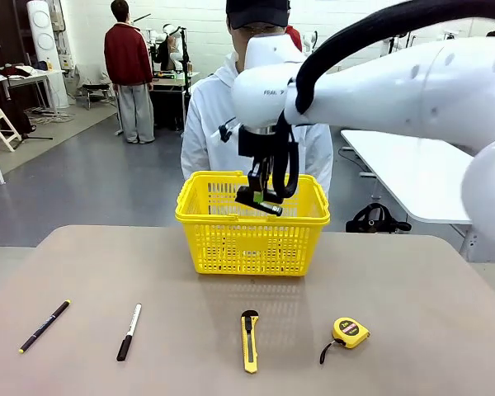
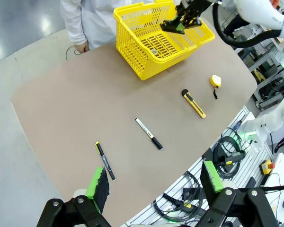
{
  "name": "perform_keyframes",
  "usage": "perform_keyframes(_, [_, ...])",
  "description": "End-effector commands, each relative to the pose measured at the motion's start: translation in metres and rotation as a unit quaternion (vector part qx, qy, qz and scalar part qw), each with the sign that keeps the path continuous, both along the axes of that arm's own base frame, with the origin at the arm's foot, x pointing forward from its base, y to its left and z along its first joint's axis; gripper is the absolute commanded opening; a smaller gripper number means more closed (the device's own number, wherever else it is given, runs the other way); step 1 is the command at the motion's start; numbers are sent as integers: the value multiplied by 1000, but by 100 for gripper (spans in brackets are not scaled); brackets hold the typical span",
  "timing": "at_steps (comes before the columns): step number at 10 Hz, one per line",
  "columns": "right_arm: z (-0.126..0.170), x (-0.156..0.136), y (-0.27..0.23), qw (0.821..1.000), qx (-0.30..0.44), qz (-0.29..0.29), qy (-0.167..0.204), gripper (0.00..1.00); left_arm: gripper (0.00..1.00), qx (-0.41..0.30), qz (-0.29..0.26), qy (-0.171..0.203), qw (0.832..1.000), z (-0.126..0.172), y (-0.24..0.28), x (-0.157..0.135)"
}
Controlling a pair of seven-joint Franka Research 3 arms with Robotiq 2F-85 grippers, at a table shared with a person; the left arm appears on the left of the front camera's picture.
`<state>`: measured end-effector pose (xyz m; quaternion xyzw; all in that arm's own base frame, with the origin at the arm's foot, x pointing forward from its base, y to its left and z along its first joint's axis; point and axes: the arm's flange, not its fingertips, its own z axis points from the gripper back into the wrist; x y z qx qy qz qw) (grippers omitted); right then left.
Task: Place the items the person wants into the basket.
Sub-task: Pick up the item the person points to and place it in the Market Basket.
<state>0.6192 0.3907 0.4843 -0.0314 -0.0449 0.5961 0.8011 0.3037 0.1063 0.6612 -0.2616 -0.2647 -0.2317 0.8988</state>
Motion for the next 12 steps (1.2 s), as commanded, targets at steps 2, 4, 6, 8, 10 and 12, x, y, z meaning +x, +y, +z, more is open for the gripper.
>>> perform_keyframes(2, [-15, 41, 20, 999, -19, 23, 43, 31, 100, -3, -7, -3, 1000, 1, 2, 0])
perform_keyframes(4, [-23, 44, 23, 998, -24, 27, 55, 31, 100, -3, -7, -3, 1000, 1, 2, 0])
perform_keyframes(6, [-21, 41, 24, 997, -25, 37, 55, 91, 100, -3, -7, -3, 1000, 1, 2, 0])
perform_keyframes(8, [-21, 41, 25, 997, -28, 35, 56, 100, 100, -3, -7, -3, 1000, 1, 2, 0])
perform_keyframes(10, [-20, 40, 26, 997, -31, 35, 56, 100, 100, -3, -7, -3, 1000, 1, 2, 0])
perform_keyframes(12, [-19, 38, 26, 997, -34, 34, 55, 100, 100, -3, -7, -3, 1000, 1, 2, 0])
